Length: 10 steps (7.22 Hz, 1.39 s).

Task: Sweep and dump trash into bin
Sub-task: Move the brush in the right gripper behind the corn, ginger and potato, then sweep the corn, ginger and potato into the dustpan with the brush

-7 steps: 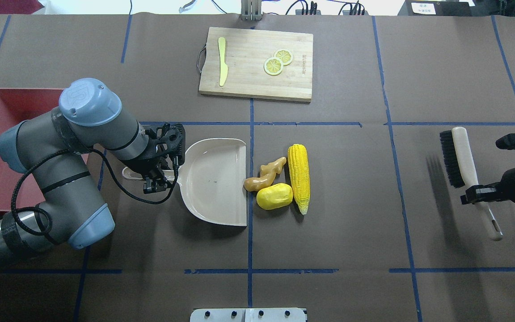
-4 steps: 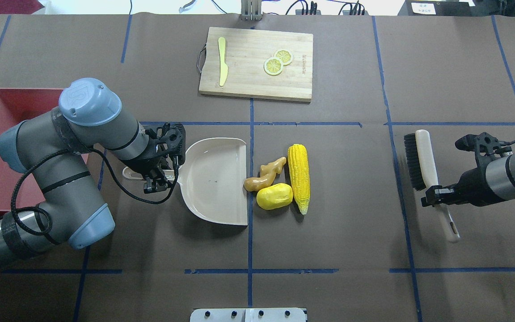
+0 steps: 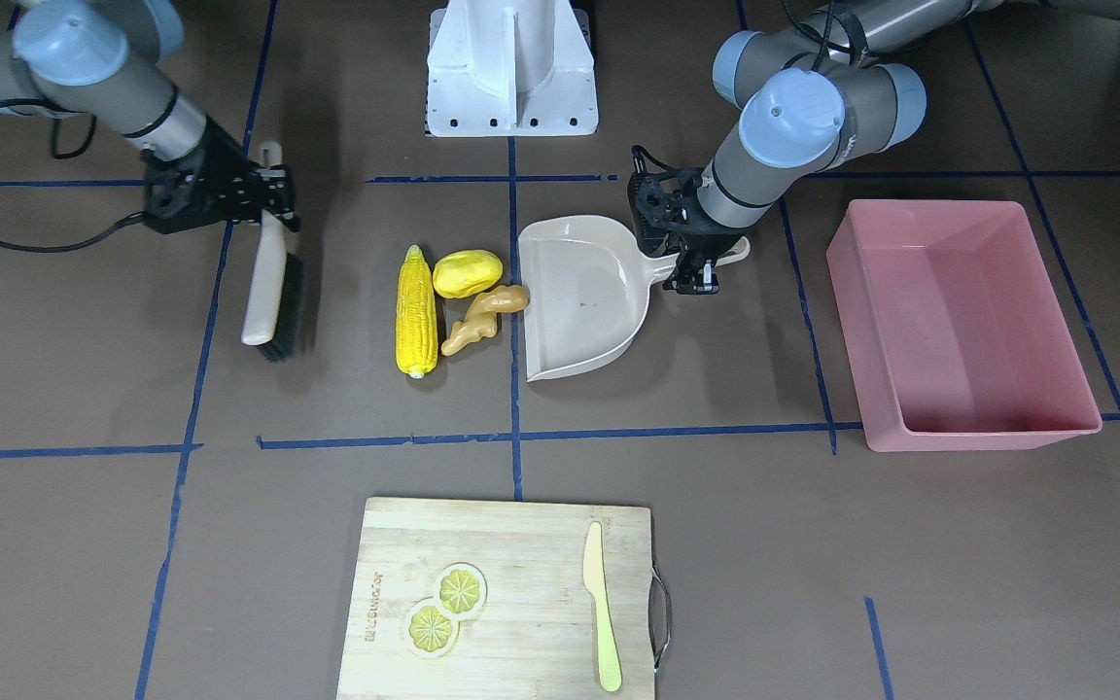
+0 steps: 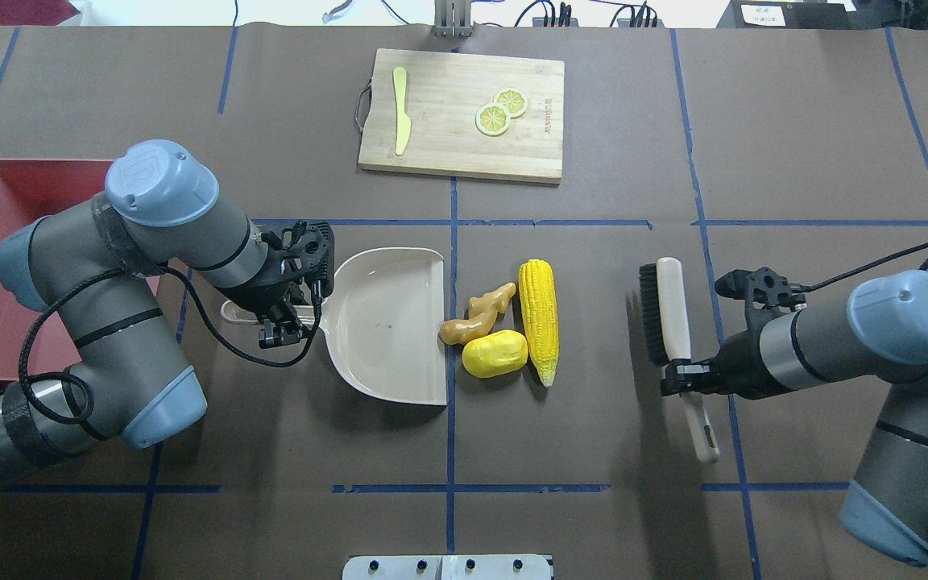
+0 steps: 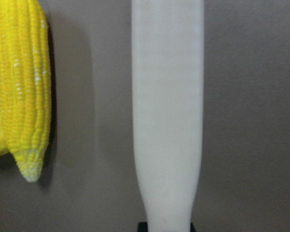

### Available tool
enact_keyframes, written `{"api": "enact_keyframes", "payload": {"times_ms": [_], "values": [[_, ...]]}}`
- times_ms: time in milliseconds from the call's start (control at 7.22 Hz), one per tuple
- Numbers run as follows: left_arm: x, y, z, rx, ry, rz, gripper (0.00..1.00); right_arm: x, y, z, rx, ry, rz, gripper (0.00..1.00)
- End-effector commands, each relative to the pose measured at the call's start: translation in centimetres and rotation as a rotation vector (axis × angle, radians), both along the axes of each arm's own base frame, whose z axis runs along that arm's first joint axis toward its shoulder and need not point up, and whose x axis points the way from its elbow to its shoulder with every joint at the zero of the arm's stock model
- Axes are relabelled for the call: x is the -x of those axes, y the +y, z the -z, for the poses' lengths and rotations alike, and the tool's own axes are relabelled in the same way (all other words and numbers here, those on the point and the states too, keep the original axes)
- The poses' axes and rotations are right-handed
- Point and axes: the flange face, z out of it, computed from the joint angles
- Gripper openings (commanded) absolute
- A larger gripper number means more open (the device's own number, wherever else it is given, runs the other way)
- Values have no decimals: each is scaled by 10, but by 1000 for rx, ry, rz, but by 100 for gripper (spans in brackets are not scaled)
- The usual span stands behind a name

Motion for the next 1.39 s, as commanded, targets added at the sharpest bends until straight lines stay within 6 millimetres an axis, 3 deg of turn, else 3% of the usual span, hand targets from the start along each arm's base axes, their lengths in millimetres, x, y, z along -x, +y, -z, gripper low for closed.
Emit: {"api": "enact_keyframes", "payload": {"times_ms": [0,277,554,1109,1247], "values": [[0,0,1,-2,2,0,0,51,11,23,-11,-13,10,0],[1,1,2,-2,3,2,0,95,10,47,-1,-38,-2,0],[2,1,1,-1,3,1,0,107,15,64,5,-64,8,0],[3,2,4,-1,6,5,0,157,8,97,-5,-70,-3,0],[3,2,3,0,5,5,0,169,7,121,-2,-50,-5,0]]}}
